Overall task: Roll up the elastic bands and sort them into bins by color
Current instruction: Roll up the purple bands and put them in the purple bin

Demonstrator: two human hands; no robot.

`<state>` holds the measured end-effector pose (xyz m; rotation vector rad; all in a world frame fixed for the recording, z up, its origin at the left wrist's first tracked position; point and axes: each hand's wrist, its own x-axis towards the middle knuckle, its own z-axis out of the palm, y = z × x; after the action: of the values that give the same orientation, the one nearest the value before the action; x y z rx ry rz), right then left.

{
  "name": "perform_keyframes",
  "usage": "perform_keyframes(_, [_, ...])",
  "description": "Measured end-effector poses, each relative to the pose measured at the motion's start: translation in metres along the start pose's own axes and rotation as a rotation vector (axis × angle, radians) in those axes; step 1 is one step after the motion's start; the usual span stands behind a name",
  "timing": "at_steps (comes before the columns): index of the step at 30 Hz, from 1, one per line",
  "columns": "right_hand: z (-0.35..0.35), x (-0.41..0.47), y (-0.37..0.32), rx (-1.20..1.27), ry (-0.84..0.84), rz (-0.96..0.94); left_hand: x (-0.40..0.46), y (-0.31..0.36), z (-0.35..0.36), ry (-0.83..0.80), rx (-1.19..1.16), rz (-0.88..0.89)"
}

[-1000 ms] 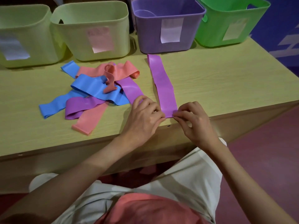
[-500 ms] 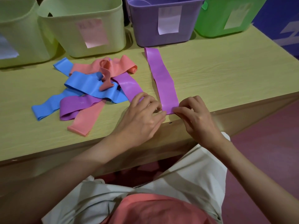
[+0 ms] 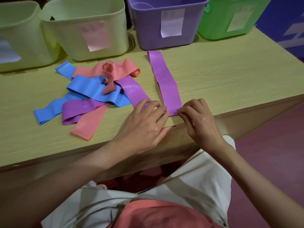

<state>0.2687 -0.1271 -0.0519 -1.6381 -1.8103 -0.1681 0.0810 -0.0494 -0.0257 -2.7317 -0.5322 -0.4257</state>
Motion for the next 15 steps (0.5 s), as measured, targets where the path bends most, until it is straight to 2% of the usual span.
perform_keyframes(7, [-0.001,-0.0036,-0.0017,0.007,0.024,-0.039,0.0,0.0033,-0.0036,-0.085,0.006,-0.047])
perform_keyframes(15, [-0.0028,-0.0022,-0.0006,0.029,-0.048,-0.033,-0.0018,0.0052,-0.0031,-0.105,-0.011,-0.142])
